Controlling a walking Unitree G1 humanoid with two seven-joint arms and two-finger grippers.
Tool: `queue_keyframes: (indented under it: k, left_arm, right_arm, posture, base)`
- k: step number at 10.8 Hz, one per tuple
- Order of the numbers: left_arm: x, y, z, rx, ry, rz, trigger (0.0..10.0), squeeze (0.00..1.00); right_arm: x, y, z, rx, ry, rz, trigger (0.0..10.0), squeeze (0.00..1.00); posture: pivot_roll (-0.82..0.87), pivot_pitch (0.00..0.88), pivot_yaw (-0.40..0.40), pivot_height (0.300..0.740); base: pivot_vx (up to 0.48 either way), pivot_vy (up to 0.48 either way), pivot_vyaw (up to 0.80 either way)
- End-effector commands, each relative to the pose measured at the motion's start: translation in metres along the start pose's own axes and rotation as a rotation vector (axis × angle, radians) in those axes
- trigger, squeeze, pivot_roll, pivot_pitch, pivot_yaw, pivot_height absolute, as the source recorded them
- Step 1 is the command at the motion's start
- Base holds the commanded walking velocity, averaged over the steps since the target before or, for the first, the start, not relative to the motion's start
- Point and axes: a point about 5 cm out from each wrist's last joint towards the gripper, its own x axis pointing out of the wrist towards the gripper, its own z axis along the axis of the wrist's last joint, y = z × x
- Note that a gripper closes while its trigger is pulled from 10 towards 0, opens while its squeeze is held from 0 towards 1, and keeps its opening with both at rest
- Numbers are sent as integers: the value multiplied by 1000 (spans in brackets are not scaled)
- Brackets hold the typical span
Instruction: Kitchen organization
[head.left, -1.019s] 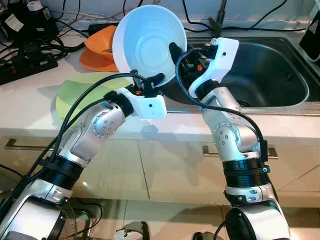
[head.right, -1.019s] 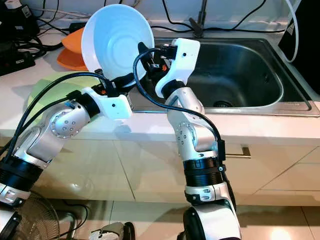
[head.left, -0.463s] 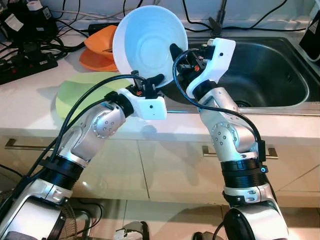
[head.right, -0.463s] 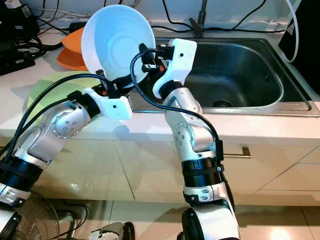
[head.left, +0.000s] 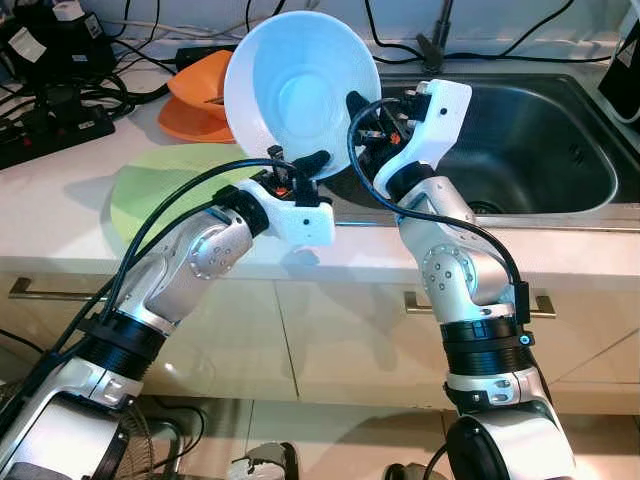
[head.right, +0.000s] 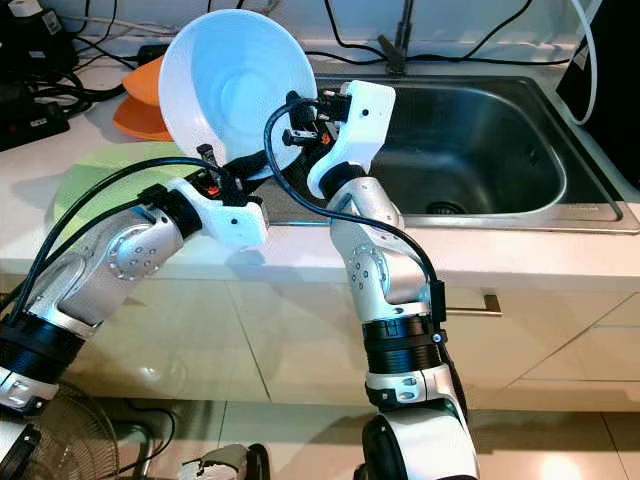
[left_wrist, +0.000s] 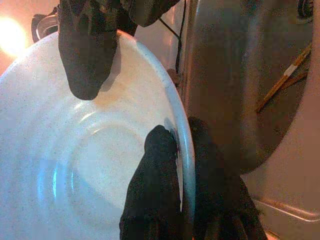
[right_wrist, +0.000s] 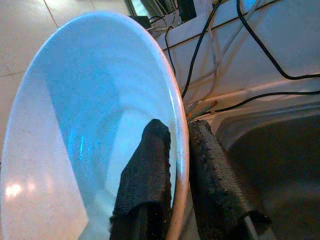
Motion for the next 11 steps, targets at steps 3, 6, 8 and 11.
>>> queue_keyframes:
  k: [3, 6, 8, 11]
  left_arm:
    - [-5, 9, -14, 9, 66, 18, 10000, 1000]
    - [-5, 9, -11, -3, 52, 28, 10000, 1000]
    - [-4, 10, -7, -29, 28, 44, 10000, 1000]
    - [-3, 6, 2, -120, -18, 66, 10000, 0]
  right_arm:
    - [1, 1, 2, -7, 3, 26, 0, 0]
    - [2, -10, 6, 11, -28, -53, 0, 0]
    - [3, -28, 7, 15, -45, -196, 0, 0]
    - [2, -71, 8, 32, -73, -480, 0, 0]
  posture:
    - [113, 81, 42, 740]
    - [112, 82, 43, 740]
    - [117, 82, 43, 740]
    - [124, 79, 45, 740]
  base:
    - [0, 0, 0]
    - [0, 0, 0]
    - [0, 0, 0]
    - [0, 0, 0]
